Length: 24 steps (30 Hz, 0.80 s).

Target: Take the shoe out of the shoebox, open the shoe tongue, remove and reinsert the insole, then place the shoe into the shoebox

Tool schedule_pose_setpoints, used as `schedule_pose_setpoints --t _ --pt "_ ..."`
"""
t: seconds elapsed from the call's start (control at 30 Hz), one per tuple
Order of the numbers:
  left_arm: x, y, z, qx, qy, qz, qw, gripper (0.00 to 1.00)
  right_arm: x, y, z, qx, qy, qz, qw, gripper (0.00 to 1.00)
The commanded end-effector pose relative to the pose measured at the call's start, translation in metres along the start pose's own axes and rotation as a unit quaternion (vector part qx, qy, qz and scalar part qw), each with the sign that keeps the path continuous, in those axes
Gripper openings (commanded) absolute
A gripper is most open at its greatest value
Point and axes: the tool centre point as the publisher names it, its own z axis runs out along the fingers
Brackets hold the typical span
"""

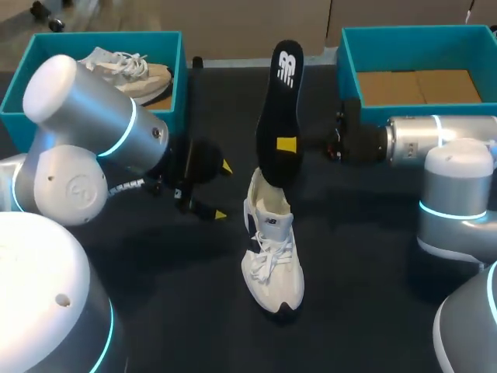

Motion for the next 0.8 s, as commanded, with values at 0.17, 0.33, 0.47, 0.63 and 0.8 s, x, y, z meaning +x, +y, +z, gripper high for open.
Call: schedule_pose_setpoints --t 0.17,0.33,0.47,0.63,0.8 --pt "0.001 0.0 0.006 -0.013 -0.007 -0.003 1.0 1.0 -0.006 -0.002 0.003 -0.001 0.004 0.0 1.0 0.0" --pt "0.001 0.0 0.006 -0.013 -0.007 -0.003 1.0 1.0 -0.006 -0.002 0.003 -0.001 0.004 0.0 1.0 0.0" --pt "0.001 0.0 0.006 -0.013 -0.007 -0.003 1.0 1.0 -0.006 -0.002 0.003 -0.001 0.004 0.0 1.0 0.0" --pt "0.001 0.0 0.006 -0.013 -0.007 -0.003 1.0 1.0 -0.001 -0.005 0.013 0.007 0.004 -0.015 1.0 0.0" --pt "0.001 0.0 0.006 -0.013 -0.007 -0.003 1.0 1.0 0.004 -0.012 0.018 0.019 0.011 -0.023 0.999 0.0"
